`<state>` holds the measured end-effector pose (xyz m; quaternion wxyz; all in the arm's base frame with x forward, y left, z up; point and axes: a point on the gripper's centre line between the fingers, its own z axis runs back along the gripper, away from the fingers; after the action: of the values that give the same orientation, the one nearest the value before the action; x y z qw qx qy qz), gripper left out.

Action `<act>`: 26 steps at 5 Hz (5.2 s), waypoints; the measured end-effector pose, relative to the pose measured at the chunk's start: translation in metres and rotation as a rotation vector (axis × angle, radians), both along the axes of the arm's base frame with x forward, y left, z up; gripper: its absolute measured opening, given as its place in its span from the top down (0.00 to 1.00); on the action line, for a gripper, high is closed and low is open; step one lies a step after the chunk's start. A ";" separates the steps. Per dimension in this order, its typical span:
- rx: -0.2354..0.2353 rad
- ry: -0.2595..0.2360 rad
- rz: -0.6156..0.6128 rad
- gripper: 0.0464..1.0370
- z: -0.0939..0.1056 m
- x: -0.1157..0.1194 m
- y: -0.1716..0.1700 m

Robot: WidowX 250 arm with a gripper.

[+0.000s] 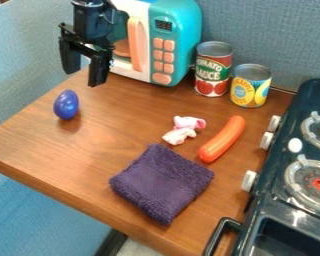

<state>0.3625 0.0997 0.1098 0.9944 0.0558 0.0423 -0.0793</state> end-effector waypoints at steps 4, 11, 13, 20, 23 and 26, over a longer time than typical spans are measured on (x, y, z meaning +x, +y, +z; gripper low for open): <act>-0.079 0.037 0.156 0.04 -0.014 0.010 0.041; -0.063 0.123 0.368 0.04 -0.057 0.013 0.071; -0.057 0.197 0.383 0.04 -0.081 0.007 0.072; -0.133 0.060 -0.085 0.20 -0.061 0.040 -0.052; -0.109 0.150 -0.110 0.20 -0.085 0.042 -0.066; -0.119 0.185 -0.093 0.03 -0.087 0.040 -0.066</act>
<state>0.4022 0.0338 0.0224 0.9831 -0.0089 0.1262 -0.1325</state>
